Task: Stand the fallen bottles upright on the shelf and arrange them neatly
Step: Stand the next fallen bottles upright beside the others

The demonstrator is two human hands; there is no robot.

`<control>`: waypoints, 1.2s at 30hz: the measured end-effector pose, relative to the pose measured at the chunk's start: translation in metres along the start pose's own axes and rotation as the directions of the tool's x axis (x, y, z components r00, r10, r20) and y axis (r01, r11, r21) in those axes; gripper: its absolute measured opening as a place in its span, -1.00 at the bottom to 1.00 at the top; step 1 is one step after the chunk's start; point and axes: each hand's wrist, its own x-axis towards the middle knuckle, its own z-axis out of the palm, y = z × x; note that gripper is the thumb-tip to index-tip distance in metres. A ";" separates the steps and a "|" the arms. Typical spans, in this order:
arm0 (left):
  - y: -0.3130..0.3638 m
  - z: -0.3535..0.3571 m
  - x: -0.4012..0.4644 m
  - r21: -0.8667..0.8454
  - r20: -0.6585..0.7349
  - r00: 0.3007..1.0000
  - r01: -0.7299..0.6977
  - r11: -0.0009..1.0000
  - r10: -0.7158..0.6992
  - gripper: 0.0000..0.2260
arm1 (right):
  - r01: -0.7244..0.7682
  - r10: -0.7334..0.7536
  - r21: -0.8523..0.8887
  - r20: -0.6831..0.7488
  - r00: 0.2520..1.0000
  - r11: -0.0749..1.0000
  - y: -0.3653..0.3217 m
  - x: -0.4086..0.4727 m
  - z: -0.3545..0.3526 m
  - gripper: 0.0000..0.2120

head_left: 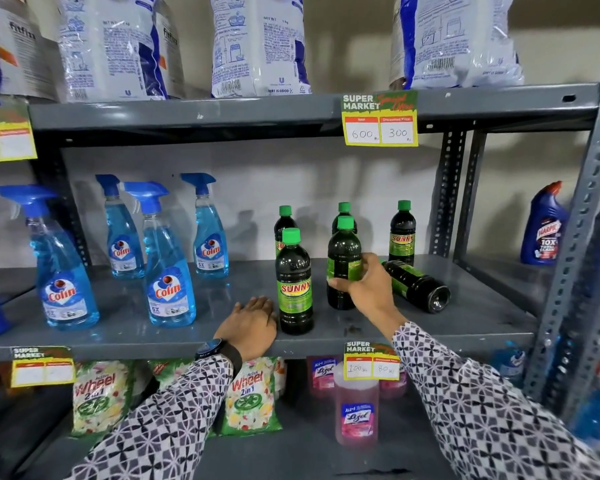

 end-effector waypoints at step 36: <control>-0.003 0.003 0.004 0.006 -0.001 1.000 -0.004 1.000 0.004 -0.50 | 0.144 -0.134 -0.089 0.108 0.985 0.986 0.020 0.007 0.008 -0.11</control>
